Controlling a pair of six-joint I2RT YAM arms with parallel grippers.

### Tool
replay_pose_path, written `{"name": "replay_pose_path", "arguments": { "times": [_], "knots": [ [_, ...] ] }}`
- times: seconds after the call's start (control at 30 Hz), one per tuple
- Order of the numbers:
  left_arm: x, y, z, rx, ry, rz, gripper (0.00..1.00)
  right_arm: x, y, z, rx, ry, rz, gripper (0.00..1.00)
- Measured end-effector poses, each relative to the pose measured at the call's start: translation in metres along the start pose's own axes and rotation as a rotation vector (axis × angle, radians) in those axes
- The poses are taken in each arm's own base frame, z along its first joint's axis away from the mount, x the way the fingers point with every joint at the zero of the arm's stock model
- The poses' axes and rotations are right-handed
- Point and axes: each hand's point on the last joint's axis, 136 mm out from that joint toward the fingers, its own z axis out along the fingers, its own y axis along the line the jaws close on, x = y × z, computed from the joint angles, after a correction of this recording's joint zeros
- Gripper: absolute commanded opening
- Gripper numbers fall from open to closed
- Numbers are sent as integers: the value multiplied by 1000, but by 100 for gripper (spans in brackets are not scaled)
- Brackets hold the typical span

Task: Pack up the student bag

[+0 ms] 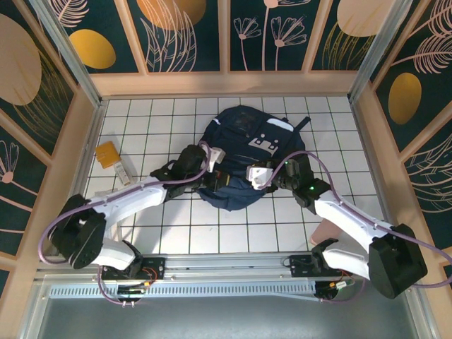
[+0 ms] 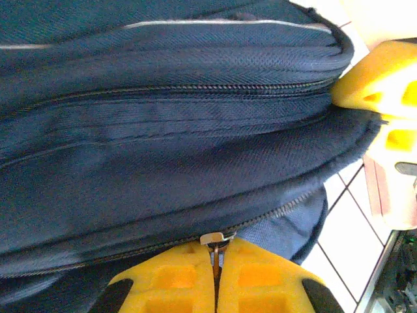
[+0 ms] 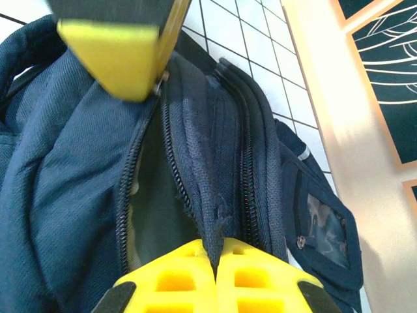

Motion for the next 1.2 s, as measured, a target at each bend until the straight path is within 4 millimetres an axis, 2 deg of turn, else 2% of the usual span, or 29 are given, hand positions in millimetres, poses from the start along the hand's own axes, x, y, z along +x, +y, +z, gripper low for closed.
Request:
{"name": "replay_pose_path", "arguments": {
  "times": [0.13, 0.23, 0.4, 0.47, 0.5, 0.57, 0.6, 0.67, 0.77, 0.8, 0.83, 0.9, 1.0, 1.1, 1.2],
  "knots": [
    [-14, 15, -30, 7, -93, 28, 0, -15, 1, -3, 7, -60, -36, 0],
    [-20, 45, -41, -71, -131, 39, 0, -19, 1, -10, 30, -74, -63, 0],
    [-8, 103, -32, -237, -86, 40, 0, -16, 11, -20, 52, -69, -91, 0],
    [1, 113, -21, -234, -31, 35, 0, -13, 16, -22, 55, -67, -95, 0],
    [4, 113, -16, -215, -3, 30, 0, -11, 18, -22, 56, -61, -92, 12],
    [6, 108, -9, -173, 24, 21, 0, -7, 21, -20, 65, -56, -78, 41],
    [7, 104, -8, -158, 29, 19, 0, -7, 22, -19, 74, -56, -65, 53],
    [6, 94, -8, -140, 23, 13, 0, -12, 25, -14, 77, -60, -51, 67],
    [2, 67, -12, -88, -1, -5, 0, -26, 36, 0, 46, -56, -25, 81],
    [1, 57, -14, -66, -10, -15, 0, -31, 38, 5, 38, -48, -2, 94],
    [0, 47, -16, -43, -20, -24, 0, -34, 37, 10, 35, -33, 26, 99],
    [-3, 25, -19, 13, -35, -35, 0, -43, 28, 19, 53, 17, 91, 99],
    [1, 6, -18, 66, -20, -59, 0, -58, 4, 25, 130, 74, 166, 99],
    [4, 1, -18, 85, -6, -89, 0, -72, -16, 16, 198, 84, 230, 97],
    [5, -2, -17, 102, 4, -111, 0, -73, -30, 6, 235, 126, 251, 95]
  ]
}}
